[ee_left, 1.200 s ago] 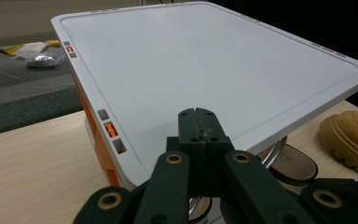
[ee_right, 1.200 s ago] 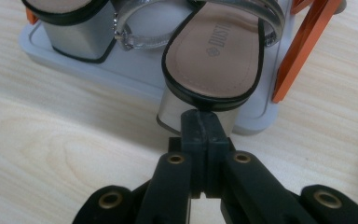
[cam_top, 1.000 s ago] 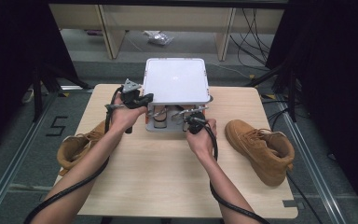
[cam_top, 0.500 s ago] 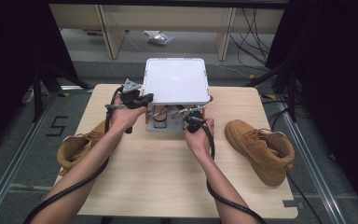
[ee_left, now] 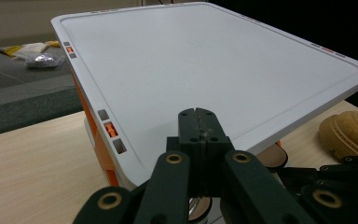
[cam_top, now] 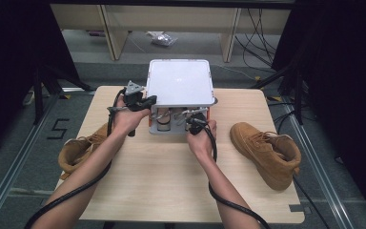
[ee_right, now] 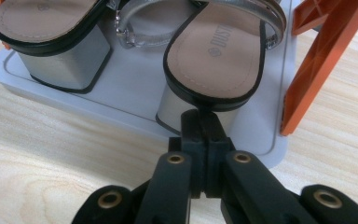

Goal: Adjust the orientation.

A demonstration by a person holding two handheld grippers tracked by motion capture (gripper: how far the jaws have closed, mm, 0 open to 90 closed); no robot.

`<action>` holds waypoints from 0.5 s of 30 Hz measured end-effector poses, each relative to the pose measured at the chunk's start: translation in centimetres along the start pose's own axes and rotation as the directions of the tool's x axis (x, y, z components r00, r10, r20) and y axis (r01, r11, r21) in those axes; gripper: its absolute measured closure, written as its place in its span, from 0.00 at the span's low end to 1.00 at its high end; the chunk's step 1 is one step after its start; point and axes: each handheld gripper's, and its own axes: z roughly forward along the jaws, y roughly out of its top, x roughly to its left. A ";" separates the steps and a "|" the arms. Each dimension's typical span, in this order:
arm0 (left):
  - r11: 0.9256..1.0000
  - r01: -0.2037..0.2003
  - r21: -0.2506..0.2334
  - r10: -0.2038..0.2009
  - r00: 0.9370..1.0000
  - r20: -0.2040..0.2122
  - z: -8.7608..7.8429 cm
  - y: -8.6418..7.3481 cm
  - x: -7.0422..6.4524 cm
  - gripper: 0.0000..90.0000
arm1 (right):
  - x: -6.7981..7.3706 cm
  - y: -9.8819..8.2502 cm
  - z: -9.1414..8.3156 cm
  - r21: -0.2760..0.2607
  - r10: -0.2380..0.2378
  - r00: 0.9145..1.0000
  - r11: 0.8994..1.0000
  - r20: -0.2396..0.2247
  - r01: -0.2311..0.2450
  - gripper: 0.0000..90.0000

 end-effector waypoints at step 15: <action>1.000 -0.006 0.004 0.006 1.000 -0.003 0.0 0.0 0.0 1.00 | 0.4 0.0 0.8 -0.002 -0.012 1.000 1.000 -0.006 0.012 1.00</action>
